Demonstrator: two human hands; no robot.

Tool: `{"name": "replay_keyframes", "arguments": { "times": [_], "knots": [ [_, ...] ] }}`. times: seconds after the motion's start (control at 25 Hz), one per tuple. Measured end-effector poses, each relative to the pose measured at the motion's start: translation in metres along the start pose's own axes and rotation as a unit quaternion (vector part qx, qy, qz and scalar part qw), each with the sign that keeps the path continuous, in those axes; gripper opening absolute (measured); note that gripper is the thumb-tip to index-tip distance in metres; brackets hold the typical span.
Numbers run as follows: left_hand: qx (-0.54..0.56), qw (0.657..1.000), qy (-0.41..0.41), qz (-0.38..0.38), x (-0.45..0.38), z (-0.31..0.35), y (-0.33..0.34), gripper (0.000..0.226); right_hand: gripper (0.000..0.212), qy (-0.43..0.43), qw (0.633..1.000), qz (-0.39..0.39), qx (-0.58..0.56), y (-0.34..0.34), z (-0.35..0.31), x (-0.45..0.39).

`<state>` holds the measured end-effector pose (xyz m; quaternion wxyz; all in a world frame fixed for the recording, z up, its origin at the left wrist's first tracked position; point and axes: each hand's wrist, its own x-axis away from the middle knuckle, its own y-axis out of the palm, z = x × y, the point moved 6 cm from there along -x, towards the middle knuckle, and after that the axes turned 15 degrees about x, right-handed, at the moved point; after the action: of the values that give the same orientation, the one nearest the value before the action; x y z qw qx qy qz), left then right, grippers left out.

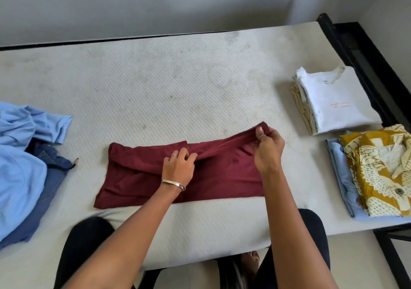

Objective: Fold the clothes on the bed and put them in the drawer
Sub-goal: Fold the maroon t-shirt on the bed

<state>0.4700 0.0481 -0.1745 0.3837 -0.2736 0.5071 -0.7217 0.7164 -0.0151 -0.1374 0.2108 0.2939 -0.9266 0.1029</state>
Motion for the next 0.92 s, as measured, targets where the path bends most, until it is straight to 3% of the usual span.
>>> {"name": "replay_keyframes", "arguments": {
  "times": [0.12, 0.24, 0.32, 0.44, 0.56, 0.64, 0.72, 0.8, 0.88, 0.92],
  "knots": [
    [0.020, 0.996, 0.078, -0.035, 0.005, 0.007, 0.003, 0.045, 0.023, -0.014, 0.995, 0.067, 0.076, -0.024, 0.004, 0.003],
    [0.000, 0.989, 0.092, -0.114, 0.020, 0.005, 0.022, 0.064, 0.026, 0.112, 0.967, 0.166, 0.156, -0.069, 0.064, 0.013],
    [-0.010, 0.984, 0.081, -0.159, 0.027, 0.004, 0.031, 0.067, 0.031, 0.149, 0.955, 0.165, 0.197, -0.082, 0.085, 0.014],
    [-0.013, 0.980, 0.083, -0.180, 0.028, 0.004, 0.031, 0.071, 0.031, 0.107, 0.962, 0.122, 0.218, -0.068, 0.069, 0.007],
    [0.045, 0.973, 0.121, -0.193, 0.022, 0.003, 0.026, 0.059, 0.051, 0.089, 0.949, 0.078, 0.293, -0.048, 0.054, -0.017],
    [0.119, 0.977, 0.110, -0.141, 0.018, 0.002, 0.018, 0.050, 0.052, 0.101, 0.934, 0.083, 0.333, -0.049, 0.052, -0.034],
    [0.144, 0.987, 0.066, -0.014, 0.012, -0.006, 0.007, 0.049, 0.046, 0.109, 0.914, 0.134, 0.368, -0.060, 0.048, -0.042],
    [0.115, 0.990, -0.008, 0.085, 0.010, -0.022, -0.001, 0.034, 0.039, 0.085, 0.851, 0.187, 0.484, -0.062, 0.041, -0.037],
    [0.114, 0.987, -0.068, 0.093, 0.015, -0.038, 0.006, 0.027, 0.035, -0.035, 0.785, 0.196, 0.586, -0.034, 0.034, -0.019],
    [0.128, 0.986, -0.080, 0.069, 0.017, -0.044, 0.013, 0.032, 0.033, -0.129, 0.775, 0.161, 0.598, -0.006, 0.035, -0.005]
  ]
}}
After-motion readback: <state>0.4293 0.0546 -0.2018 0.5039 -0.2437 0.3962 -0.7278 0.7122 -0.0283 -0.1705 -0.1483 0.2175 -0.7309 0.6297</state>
